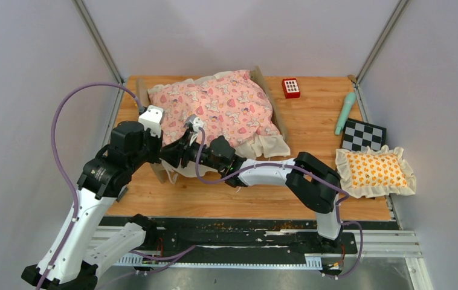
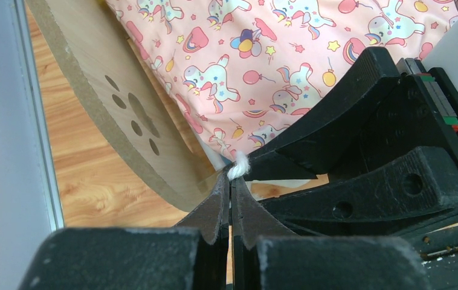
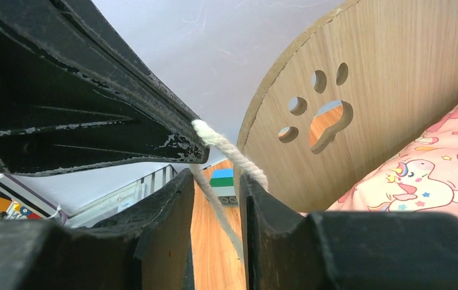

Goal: Set up the pet bed
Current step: Cross the ropes on the bed frame.

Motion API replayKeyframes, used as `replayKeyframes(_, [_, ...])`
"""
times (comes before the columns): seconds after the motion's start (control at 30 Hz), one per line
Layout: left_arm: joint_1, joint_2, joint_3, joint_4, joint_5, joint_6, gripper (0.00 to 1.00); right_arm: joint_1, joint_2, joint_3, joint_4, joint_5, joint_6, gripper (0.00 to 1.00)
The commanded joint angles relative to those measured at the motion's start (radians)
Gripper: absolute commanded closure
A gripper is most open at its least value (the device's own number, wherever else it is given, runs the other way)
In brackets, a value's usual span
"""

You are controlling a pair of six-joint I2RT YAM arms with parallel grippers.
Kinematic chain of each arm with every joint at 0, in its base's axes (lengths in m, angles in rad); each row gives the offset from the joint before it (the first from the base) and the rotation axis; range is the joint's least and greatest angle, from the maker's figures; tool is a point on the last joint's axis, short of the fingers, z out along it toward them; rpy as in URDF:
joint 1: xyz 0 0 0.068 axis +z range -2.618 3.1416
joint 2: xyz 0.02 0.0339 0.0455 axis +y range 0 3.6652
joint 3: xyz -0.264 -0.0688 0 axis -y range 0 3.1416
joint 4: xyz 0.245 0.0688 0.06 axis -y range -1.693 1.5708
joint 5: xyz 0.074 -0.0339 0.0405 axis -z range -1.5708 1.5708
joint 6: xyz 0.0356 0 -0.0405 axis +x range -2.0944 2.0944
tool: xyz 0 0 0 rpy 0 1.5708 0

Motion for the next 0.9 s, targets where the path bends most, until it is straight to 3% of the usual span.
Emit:
replayKeyframes(0.0, [-0.001, -0.006, 0.026, 0.005, 0.006, 0.013, 1.0, 0.004, 0.023, 0.058, 0.028, -0.002, 0.0, 0.67])
replayKeyframes(0.2, [-0.001, -0.009, 0.018, 0.006, 0.012, 0.011, 1.0, 0.004, 0.039, 0.091, 0.04, -0.024, 0.017, 0.76])
replayKeyframes(0.4, [-0.001, -0.01, 0.025, 0.008, 0.013, 0.012, 1.0, 0.005, 0.048, 0.104, 0.046, -0.019, 0.028, 1.0])
replayKeyframes(0.63, [-0.001, -0.018, 0.049, 0.015, -0.015, 0.008, 0.98, 0.004, 0.033, 0.067, 0.047, 0.057, 0.039, 1.0])
replayKeyframes(0.8, [-0.001, -0.023, 0.062, 0.019, -0.033, 0.004, 0.67, 0.004, 0.028, 0.045, 0.06, 0.08, 0.045, 1.0])
replayKeyframes(0.87, [-0.001, -0.026, 0.066, 0.023, -0.037, 0.001, 0.59, 0.004, 0.028, 0.047, 0.06, 0.088, 0.048, 1.0])
